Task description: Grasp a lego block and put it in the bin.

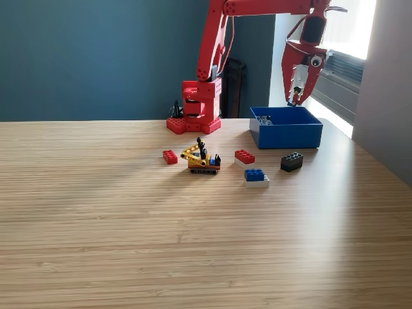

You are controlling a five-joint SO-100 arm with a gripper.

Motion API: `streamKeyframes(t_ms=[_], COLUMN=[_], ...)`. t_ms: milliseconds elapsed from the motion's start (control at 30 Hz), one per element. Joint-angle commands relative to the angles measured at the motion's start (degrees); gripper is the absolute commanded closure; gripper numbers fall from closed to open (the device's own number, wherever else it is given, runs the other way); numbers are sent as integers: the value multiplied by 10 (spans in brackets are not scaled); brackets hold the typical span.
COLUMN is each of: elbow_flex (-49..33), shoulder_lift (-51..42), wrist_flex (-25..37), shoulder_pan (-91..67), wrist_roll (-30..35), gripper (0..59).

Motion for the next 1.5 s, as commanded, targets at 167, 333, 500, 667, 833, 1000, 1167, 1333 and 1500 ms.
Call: streamKeyframes(t_ms=[167,333,500,667,833,1000,1167,1333,1500], elbow_flex=[2,-19,-42,-61,-61,-47,-40,-17,11], shoulder_lift=[67,67,66,66,66,66,66,66,66], wrist_flex=[17,15,-18,-32,-37,-44,-54,-79,-109], shoulder_pan=[-4,18,104,207,289,336,369,407,445], wrist_roll=[-1,21,62,62,34,14,8,-1,-24], gripper=[294,545,585,585,585,585,585,585,585])
